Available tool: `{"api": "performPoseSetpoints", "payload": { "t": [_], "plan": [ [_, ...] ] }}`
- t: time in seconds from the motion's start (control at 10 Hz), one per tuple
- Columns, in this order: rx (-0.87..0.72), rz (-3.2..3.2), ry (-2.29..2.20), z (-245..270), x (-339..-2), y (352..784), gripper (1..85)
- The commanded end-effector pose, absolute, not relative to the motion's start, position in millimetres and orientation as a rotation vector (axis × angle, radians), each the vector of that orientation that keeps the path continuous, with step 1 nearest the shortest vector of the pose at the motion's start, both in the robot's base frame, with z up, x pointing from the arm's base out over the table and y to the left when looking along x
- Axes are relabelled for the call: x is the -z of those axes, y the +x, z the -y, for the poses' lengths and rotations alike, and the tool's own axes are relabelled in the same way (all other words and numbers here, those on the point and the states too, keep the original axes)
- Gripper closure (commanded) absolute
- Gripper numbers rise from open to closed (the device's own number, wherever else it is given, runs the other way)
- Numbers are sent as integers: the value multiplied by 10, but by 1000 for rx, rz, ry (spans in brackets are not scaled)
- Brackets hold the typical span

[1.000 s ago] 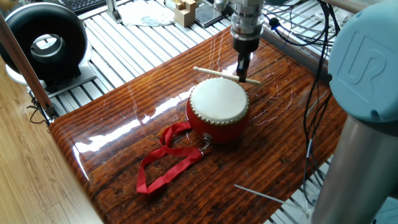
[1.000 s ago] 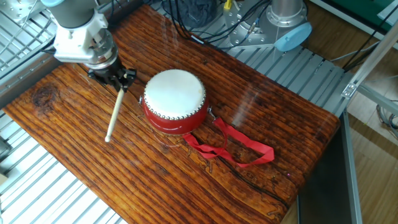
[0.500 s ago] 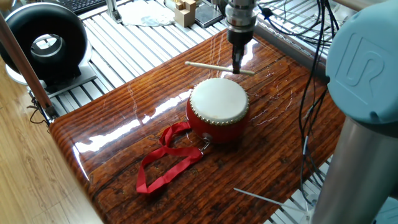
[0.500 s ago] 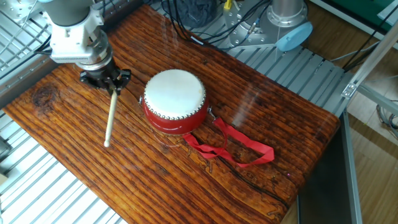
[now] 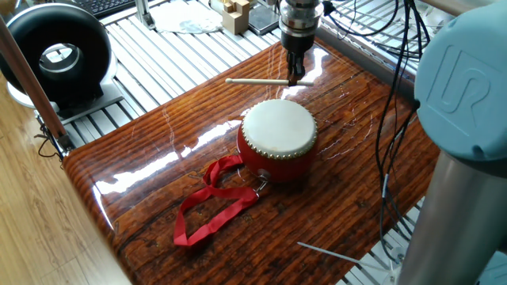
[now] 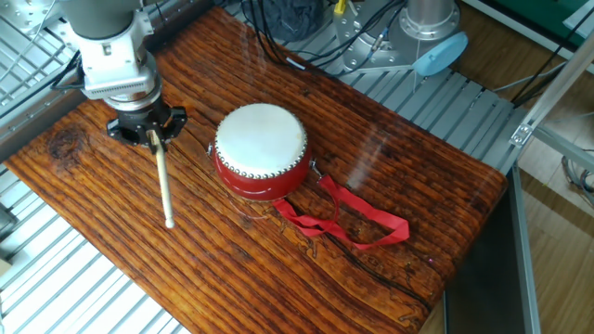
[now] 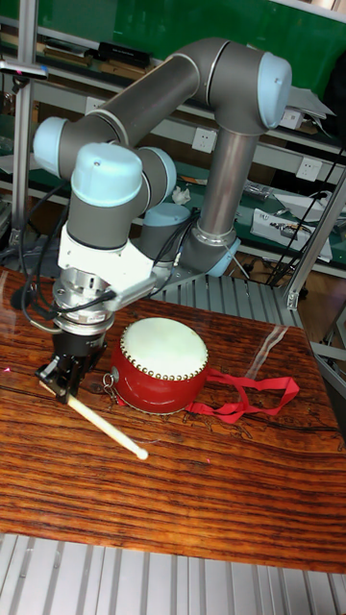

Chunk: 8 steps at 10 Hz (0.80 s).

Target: Play the drum

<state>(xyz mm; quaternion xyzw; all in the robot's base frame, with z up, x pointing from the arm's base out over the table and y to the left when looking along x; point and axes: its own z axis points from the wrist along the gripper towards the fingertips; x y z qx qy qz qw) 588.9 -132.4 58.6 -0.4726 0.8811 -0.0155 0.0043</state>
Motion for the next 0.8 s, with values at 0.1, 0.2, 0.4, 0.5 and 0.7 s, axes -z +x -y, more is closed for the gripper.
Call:
{"api": "performPoseSetpoints", "payload": {
  "t": [0.1,0.2,0.4,0.5,0.7],
  "plan": [
    [30,-2545,-1727,1211,-600,6023,847],
    [-25,-2530,-1732,1118,-612,5984,847],
    [-62,-2469,-1809,1005,-748,5893,847],
    [-20,-2443,-1876,1038,-826,5873,847],
    [13,-2424,-1926,1021,-958,5874,847]
  ]
}}
